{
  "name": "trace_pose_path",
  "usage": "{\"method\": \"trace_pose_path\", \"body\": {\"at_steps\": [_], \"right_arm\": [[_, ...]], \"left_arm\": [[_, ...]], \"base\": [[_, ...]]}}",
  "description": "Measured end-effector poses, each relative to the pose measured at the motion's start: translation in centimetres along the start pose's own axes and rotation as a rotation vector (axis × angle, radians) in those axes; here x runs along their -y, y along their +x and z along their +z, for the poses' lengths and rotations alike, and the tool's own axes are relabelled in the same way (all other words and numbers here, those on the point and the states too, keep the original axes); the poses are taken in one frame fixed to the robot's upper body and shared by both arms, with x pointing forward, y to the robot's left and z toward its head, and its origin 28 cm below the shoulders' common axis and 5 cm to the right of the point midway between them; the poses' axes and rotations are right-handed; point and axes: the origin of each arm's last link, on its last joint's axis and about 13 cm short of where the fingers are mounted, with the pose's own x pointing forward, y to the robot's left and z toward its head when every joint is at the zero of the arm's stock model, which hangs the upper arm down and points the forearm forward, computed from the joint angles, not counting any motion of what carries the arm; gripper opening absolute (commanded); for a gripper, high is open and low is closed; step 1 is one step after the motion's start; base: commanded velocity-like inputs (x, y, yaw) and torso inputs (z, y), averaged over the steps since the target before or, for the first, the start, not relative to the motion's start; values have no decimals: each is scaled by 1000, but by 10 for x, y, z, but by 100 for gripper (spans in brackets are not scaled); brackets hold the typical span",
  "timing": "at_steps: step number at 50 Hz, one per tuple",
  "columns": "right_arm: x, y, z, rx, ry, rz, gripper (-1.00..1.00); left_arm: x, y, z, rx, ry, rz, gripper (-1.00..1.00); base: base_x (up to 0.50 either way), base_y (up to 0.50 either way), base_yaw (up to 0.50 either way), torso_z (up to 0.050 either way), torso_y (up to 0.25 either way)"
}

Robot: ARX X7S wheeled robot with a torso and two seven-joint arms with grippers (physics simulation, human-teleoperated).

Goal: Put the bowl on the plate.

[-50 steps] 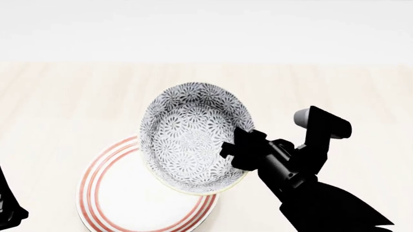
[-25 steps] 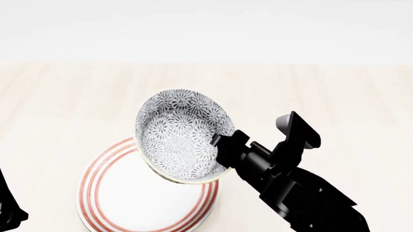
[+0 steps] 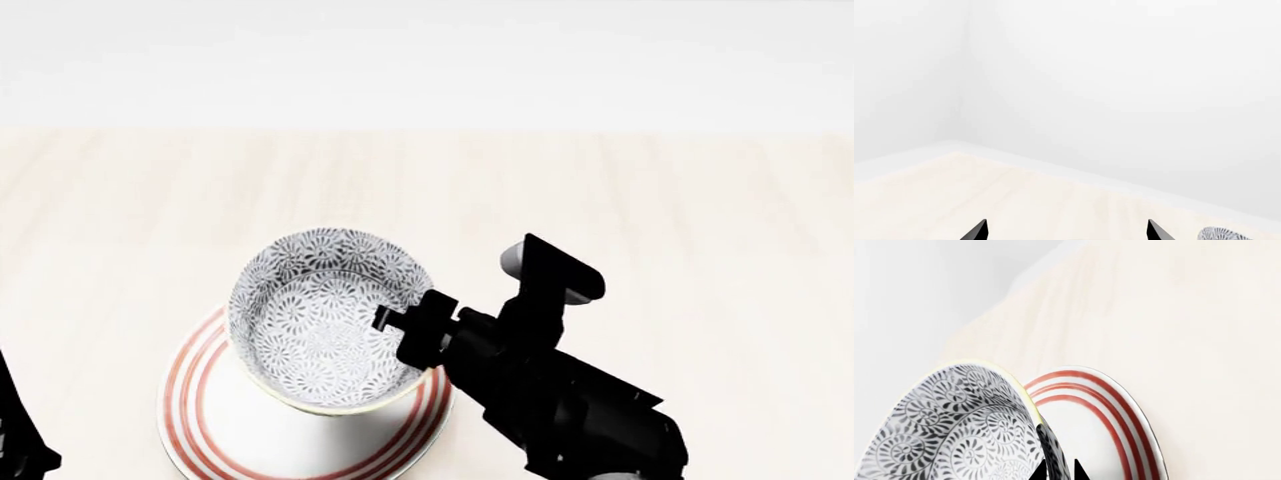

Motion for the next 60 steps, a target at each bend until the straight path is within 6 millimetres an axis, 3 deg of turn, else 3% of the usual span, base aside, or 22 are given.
{"method": "trace_pose_path", "body": {"at_steps": [36,37,50,60], "right_arm": [[-11,10,-19,-41,-30,30,-100],[-11,10,-19,-41,-30,30,100],[-14,13,-13,48,-33,93,100],[-25,18,7,332,-18,254,100]], "left_arm": [[1,-12,9,0,-39,-7,100],[1,-12,9,0,-40,-7,100],[0,-13,11,3,-43,-13,100],[-1,-12,11,5,-47,-13,100]], "base": [[0,0,0,0,0],[0,0,0,0,0],[0,0,0,0,0],[0,0,0,0,0]]}}
